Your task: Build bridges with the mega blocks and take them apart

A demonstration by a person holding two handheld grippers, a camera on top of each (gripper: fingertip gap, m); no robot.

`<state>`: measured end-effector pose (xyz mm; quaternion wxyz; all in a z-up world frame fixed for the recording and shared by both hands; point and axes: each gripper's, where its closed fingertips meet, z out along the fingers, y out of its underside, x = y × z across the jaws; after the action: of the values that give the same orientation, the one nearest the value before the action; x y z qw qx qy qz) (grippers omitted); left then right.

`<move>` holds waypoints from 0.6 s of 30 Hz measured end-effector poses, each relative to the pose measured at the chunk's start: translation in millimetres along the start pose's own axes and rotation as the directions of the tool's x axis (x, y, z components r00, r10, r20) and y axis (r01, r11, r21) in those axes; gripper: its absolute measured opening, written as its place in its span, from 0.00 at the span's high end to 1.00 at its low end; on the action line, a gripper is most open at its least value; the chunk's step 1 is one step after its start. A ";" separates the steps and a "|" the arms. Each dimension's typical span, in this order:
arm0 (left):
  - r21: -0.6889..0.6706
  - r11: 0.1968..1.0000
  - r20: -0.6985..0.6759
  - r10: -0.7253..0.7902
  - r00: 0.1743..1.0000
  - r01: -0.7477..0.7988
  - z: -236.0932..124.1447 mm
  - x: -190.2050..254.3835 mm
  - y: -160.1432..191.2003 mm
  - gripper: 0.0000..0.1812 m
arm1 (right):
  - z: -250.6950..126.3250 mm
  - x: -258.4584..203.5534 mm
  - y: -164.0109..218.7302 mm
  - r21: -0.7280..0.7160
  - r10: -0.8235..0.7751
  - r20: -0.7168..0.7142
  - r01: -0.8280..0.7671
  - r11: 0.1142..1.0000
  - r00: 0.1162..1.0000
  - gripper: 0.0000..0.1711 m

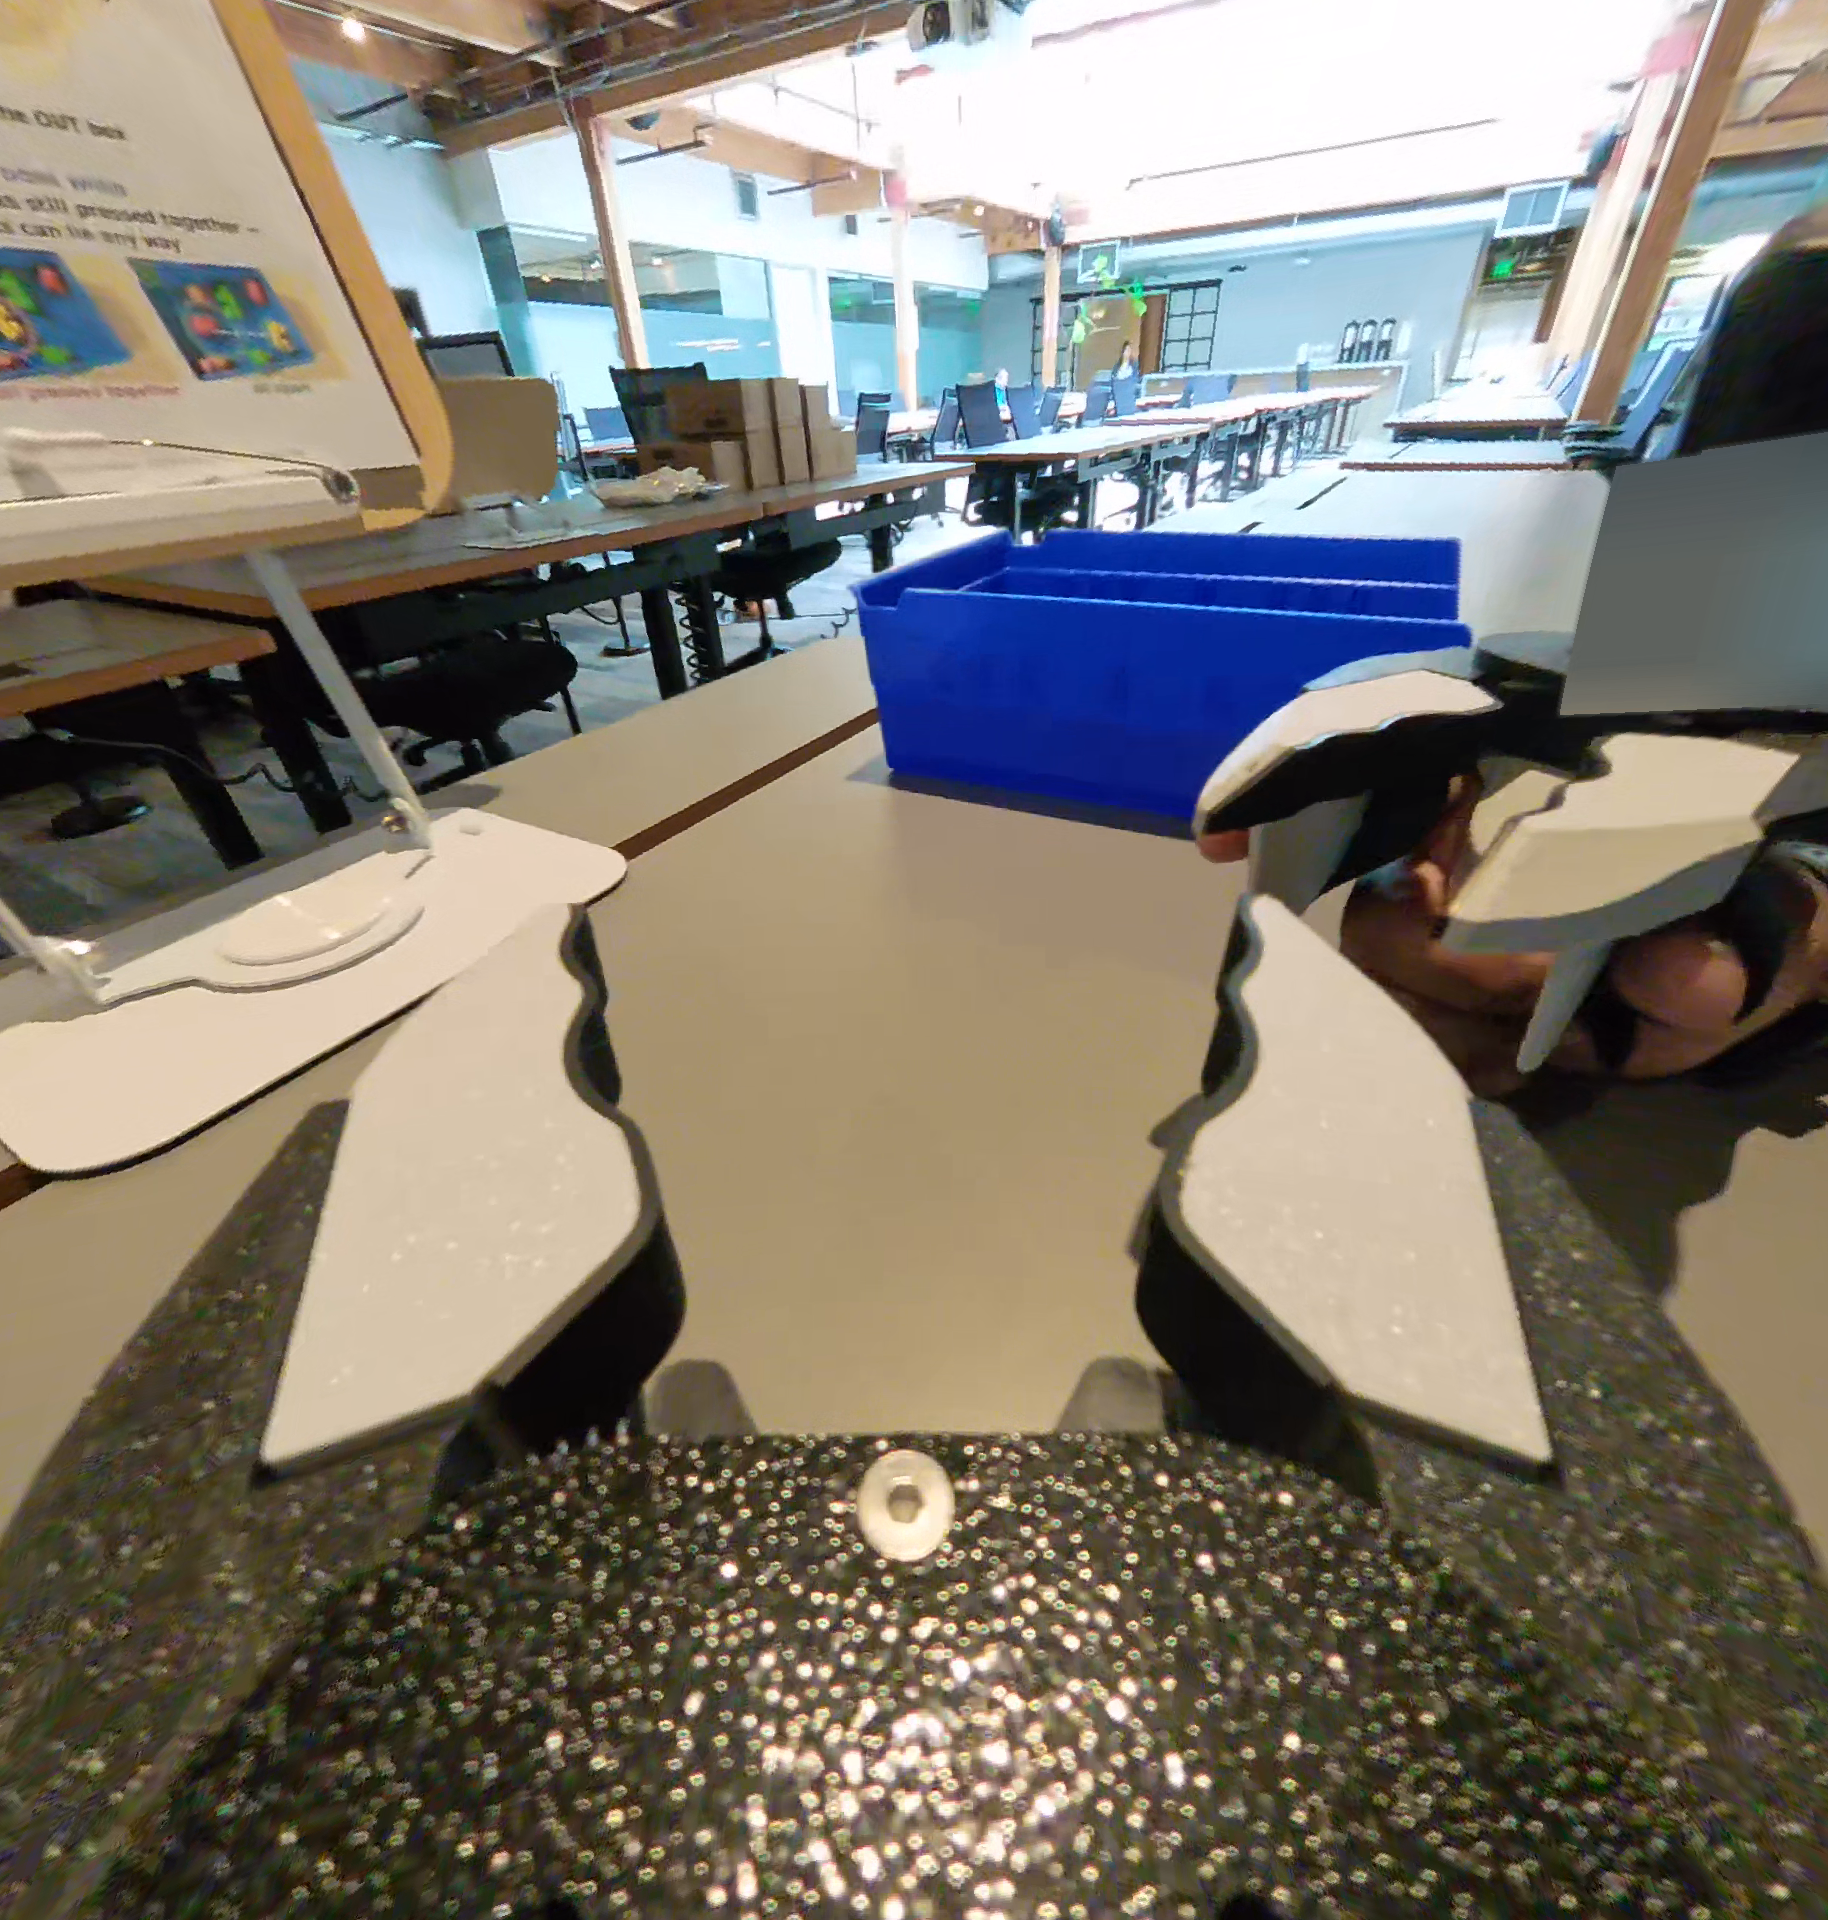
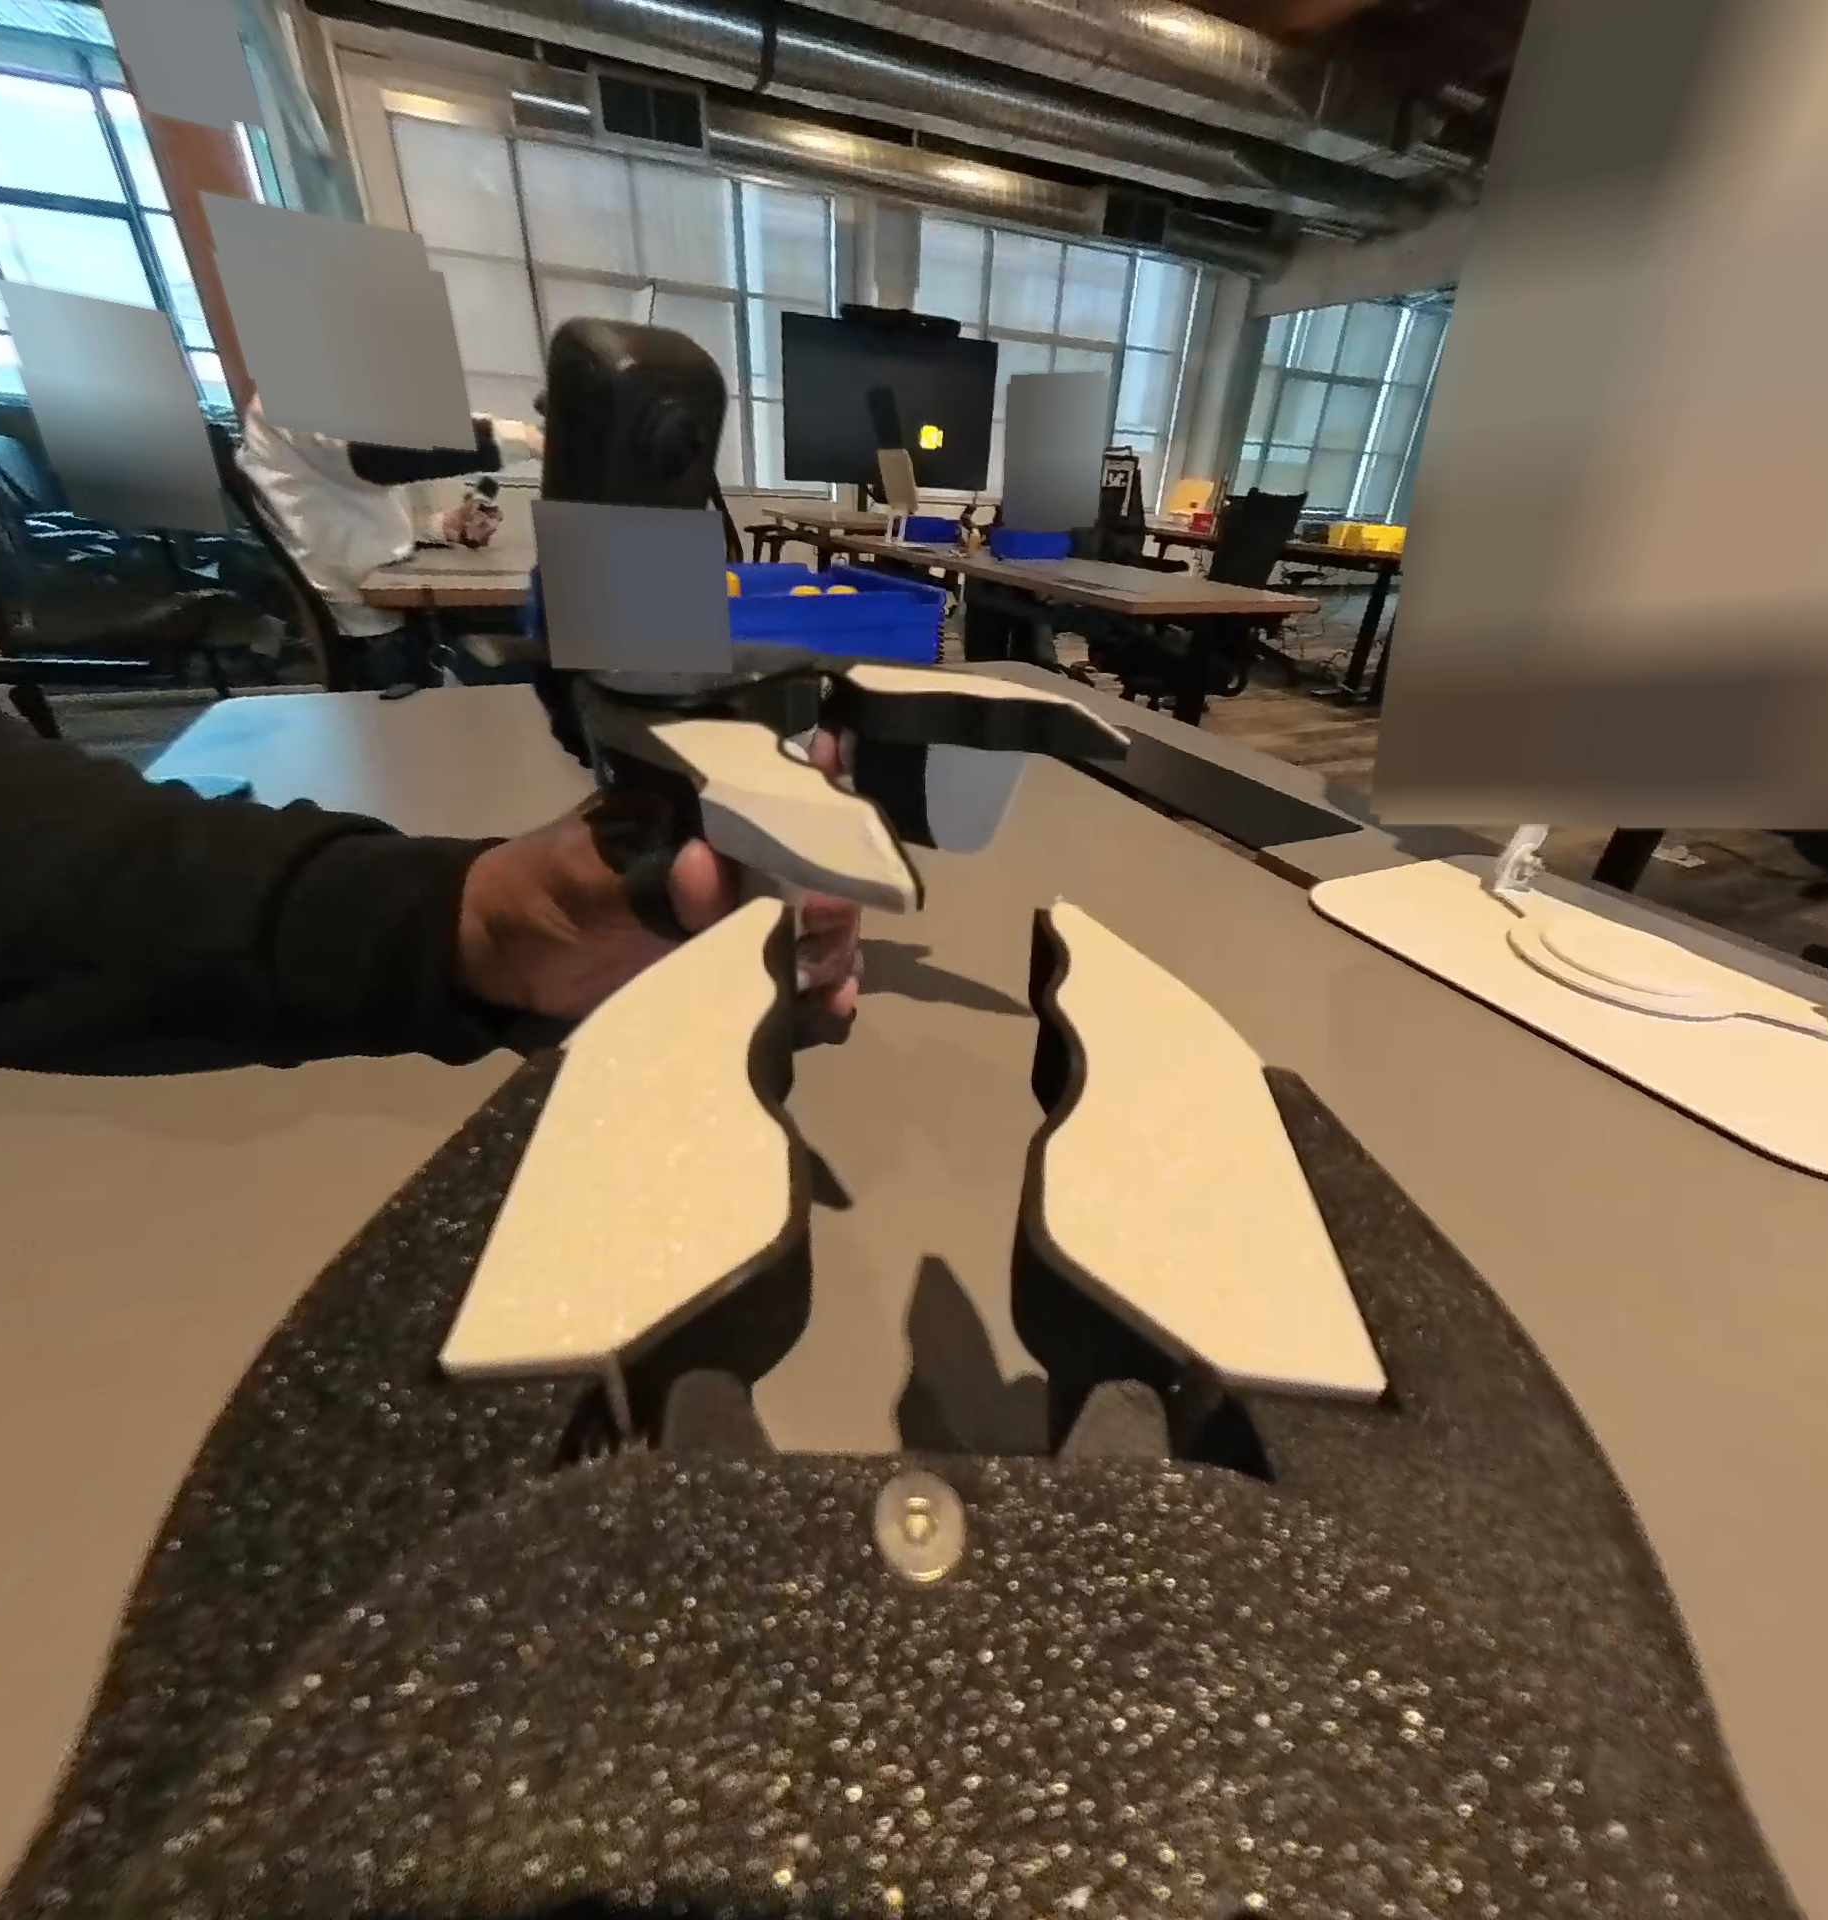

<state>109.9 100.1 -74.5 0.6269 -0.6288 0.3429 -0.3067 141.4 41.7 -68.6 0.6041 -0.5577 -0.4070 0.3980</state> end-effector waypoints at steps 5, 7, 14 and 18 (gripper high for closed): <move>0.063 0.997 0.031 0.045 0.999 -0.046 -13.5 14.1 -15.6 0.58 | -1.5 -8.9 -0.4 -0.015 -0.035 -0.025 0.034 0.999 0.999 0.76; 0.093 0.993 0.088 0.061 0.994 -0.069 -22.0 14.6 -25.2 0.61 | -3.2 -16.0 -2.5 -0.021 -0.065 -0.035 0.064 0.998 0.997 0.76; 0.257 0.956 0.235 0.079 0.969 -0.140 -55.0 23.5 -68.1 0.67 | -6.4 -42.0 -28.4 0.062 -0.105 -0.098 0.111 0.992 0.990 0.78; 0.289 0.951 0.209 -0.178 0.962 0.113 -46.3 16.7 -49.3 0.49 | 2.7 -65.3 -45.0 0.169 -0.006 -0.021 0.009 0.986 1.000 0.81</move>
<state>84.1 58.7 -24.8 0.7194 -0.5910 0.1737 -0.3209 117.1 -21.2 -26.7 0.6550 -0.5069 -0.3674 0.4231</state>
